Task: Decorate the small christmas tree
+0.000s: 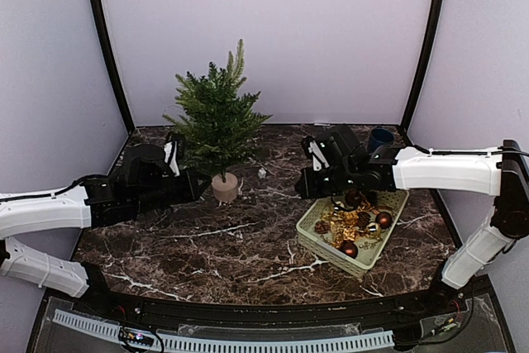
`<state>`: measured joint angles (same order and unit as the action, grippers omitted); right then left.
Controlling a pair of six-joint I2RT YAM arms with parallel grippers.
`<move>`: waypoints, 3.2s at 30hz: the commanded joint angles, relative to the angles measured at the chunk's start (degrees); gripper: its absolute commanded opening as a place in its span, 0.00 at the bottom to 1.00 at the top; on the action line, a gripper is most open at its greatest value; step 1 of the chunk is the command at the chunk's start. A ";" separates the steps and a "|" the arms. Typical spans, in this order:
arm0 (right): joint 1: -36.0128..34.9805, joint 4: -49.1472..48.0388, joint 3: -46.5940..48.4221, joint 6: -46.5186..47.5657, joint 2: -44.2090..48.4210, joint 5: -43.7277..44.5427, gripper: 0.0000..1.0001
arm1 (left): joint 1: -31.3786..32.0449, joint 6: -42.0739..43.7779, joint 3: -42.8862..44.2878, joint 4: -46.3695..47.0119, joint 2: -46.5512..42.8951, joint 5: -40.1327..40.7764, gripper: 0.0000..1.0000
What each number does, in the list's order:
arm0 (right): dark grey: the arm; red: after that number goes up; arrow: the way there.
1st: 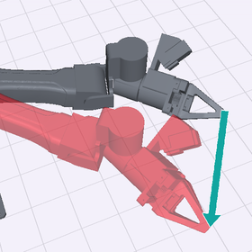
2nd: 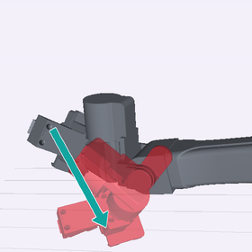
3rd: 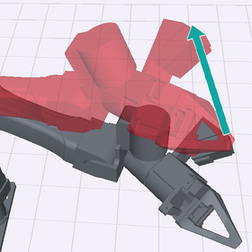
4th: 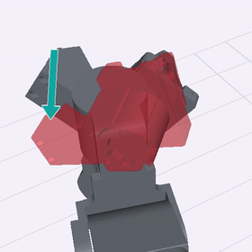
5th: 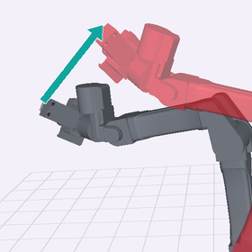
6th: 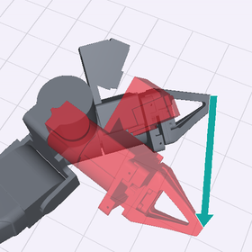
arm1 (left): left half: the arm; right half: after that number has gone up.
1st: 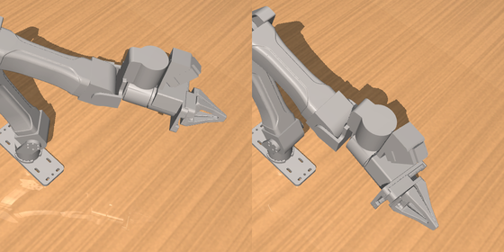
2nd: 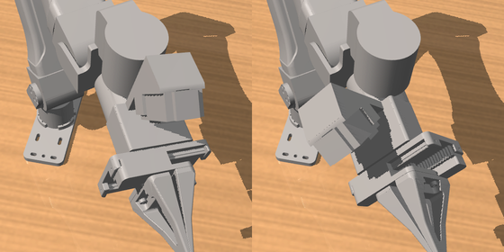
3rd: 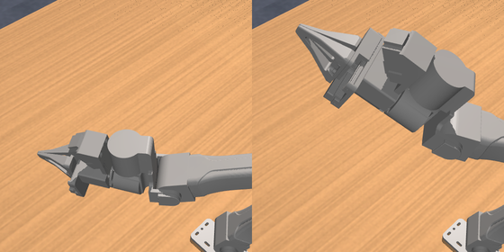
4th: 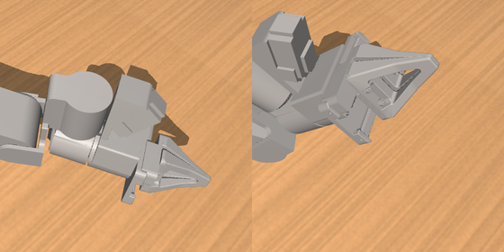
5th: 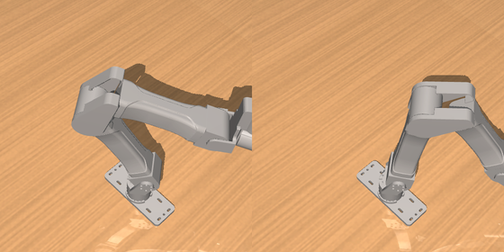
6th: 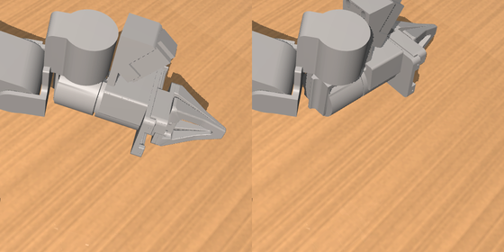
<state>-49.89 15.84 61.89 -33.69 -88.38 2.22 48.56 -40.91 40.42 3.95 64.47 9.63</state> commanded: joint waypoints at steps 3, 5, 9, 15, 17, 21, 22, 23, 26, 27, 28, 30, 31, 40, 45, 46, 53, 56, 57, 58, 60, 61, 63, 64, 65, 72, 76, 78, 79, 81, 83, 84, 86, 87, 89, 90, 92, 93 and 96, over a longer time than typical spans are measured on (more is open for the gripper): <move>-1.62 -1.48 0.45 0.56 1.09 -0.54 0.00 | -2.39 3.91 -2.53 -3.46 -7.05 1.42 0.00; -2.21 -0.85 1.53 0.80 0.74 -0.39 0.00 | -4.71 5.76 -3.30 -5.05 -8.79 -1.13 0.00; -3.42 0.62 4.18 1.36 0.25 -0.05 0.00 | -10.85 11.17 -5.72 -5.00 -12.20 -8.58 0.00; -5.05 4.06 8.57 2.61 -0.14 0.88 0.00 | -19.04 19.26 -7.10 -6.38 -14.96 -17.31 0.00; -5.21 4.58 9.53 2.77 -0.05 0.90 0.00 | -21.18 21.43 -7.19 -6.66 -15.05 -19.71 0.00; -5.22 5.58 11.31 2.60 -0.29 2.03 0.00 | -24.37 24.71 -7.24 -6.84 -14.44 -22.73 0.00; -5.22 5.79 11.91 2.71 -0.30 2.10 0.00 | -25.48 25.52 -7.22 -6.93 -14.23 -23.78 0.00; -5.22 5.80 12.34 2.72 -0.18 2.17 0.00 | -26.03 25.87 -7.10 -7.00 -13.99 -24.26 0.00; -5.22 5.02 12.76 2.66 -0.06 2.08 0.00 | -27.78 26.36 -6.89 -5.85 -12.67 -26.46 0.00; -5.22 4.92 13.00 2.63 -0.42 2.13 0.00 | -27.93 26.38 -6.83 -5.37 -12.19 -26.70 0.00; -5.22 4.91 13.26 2.72 -0.94 2.19 0.00 | -28.15 26.66 -6.62 -5.23 -11.96 -26.77 0.00; -5.14 4.69 13.71 2.63 -2.37 2.21 0.00 | -28.28 27.34 -6.20 -5.11 -11.24 -26.65 0.00; -5.13 4.39 13.82 2.60 -3.16 2.15 0.00 | -28.36 27.57 -6.04 -5.05 -10.75 -26.62 0.00; -4.58 0.66 17.55 2.54 -10.44 -1.92 0.00 | -30.14 29.82 -4.67 -4.36 -8.79 -23.69 0.05; -4.58 -0.13 18.54 2.67 -11.71 -4.50 0.00 | -30.19 29.59 -1.82 -9.54 -10.52 -21.11 0.51; -4.57 -0.18 18.49 2.66 -11.73 -4.65 0.00 | -30.19 29.44 -1.29 -11.41 -11.89 -20.73 0.60; -4.59 0.07 17.32 2.54 -10.68 -7.08 0.00 | -27.09 24.19 -2.26 -18.20 -22.84 -17.98 0.73; -4.52 0.07 16.34 2.29 -9.30 -8.33 0.00 | -21.12 21.20 -2.12 -18.82 -26.52 -15.14 0.71; -4.52 0.02 16.07 2.25 -8.69 -8.99 0.00 | -16.60 19.96 -1.78 -18.54 -26.60 -12.83 0.70; -4.52 -0.01 15.70 2.10 -8.28 -9.47 0.00 | -12.18 19.23 -1.55 -17.81 -25.75 -11.80 0.70; -4.52 -0.21 15.07 1.85 -7.34 -10.37 0.00 | -5.74 17.23 -0.58 -15.51 -22.87 -8.80 0.68; -4.52 -0.46 14.65 1.80 -6.87 -10.59 0.00 | -3.64 16.40 0.28 -14.52 -21.61 -7.25 0.67; -4.52 -0.90 13.77 1.75 -5.84 -10.93 0.00 | 2.91 15.94 1.94 -11.35 -17.35 -4.33 0.66; -4.52 -1.15 13.26 1.71 -5.48 -11.08 0.00 | 6.41 15.90 2.55 -8.98 -14.21 -3.46 0.66; -4.52 -1.46 12.73 1.85 -5.03 -11.31 0.00 | 8.02 15.73 3.89 -6.52 -12.58 -2.37 0.66; -4.52 -2.32 9.71 3.20 -2.66 -11.97 0.00 | 16.44 16.08 11.43 4.58 1.59 0.66 0.70; -4.52 -1.97 9.24 3.70 -2.03 -12.57 0.00 | 17.00 23.29 18.92 1.84 6.72 0.77 0.68; -4.52 -1.87 9.15 4.08 -1.93 -12.86 0.00 | 17.01 28.21 22.82 -2.00 8.28 0.29 0.66; -4.52 -1.85 9.13 4.26 -1.81 -12.88 0.00 | 16.90 29.99 23.93 -5.53 8.89 0.25 0.65; -4.52 -2.00 8.89 4.41 -1.83 -13.19 0.00 | 15.66 34.65 26.69 -10.03 9.52 -1.02 0.63; -4.52 -2.04 8.80 4.52 -1.87 -13.48 0.00 | 13.30 37.37 27.36 -13.45 9.77 -4.33 0.61; -4.52 -2.11 8.71 4.52 -1.82 -13.57 0.00 | 12.65 38.92 27.35 -14.63 9.62 -5.40 0.60; -4.52 -2.30 8.45 4.55 -1.74 -13.69 0.00 | 11.23 42.01 27.12 -15.77 9.51 -7.82 0.58; -4.52 -2.31 8.31 4.53 -1.59 -13.73 0.00 | 10.91 43.04 27.35 -16.23 9.61 -8.14 0.56; -4.52 -2.62 8.02 4.37 -1.37 -13.93 0.00 | 10.79 46.92 27.97 -17.54 10.44 -7.83 0.52; -4.52 -2.77 7.92 4.33 -1.28 -14.10 0.00 | 10.78 47.78 28.14 -18.09 11.17 -7.59 0.51; -4.52 -2.91 7.90 4.22 -1.14 -14.42 0.00 | 10.77 50.26 28.89 -19.11 12.66 -6.55 0.45; -4.52 -2.92 7.94 4.18 -1.10 -14.49 0.00 | 10.77 51.66 29.55 -19.52 13.25 -5.89 0.44; -4.52 -2.93 7.99 4.24 -0.96 -14.56 0.00 | 10.77 54.09 30.70 -20.52 15.81 -4.98 0.42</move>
<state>-54.63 15.38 70.35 -30.02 -91.35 -11.40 59.16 6.55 68.55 -13.37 78.19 3.92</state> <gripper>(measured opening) 0.010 0.435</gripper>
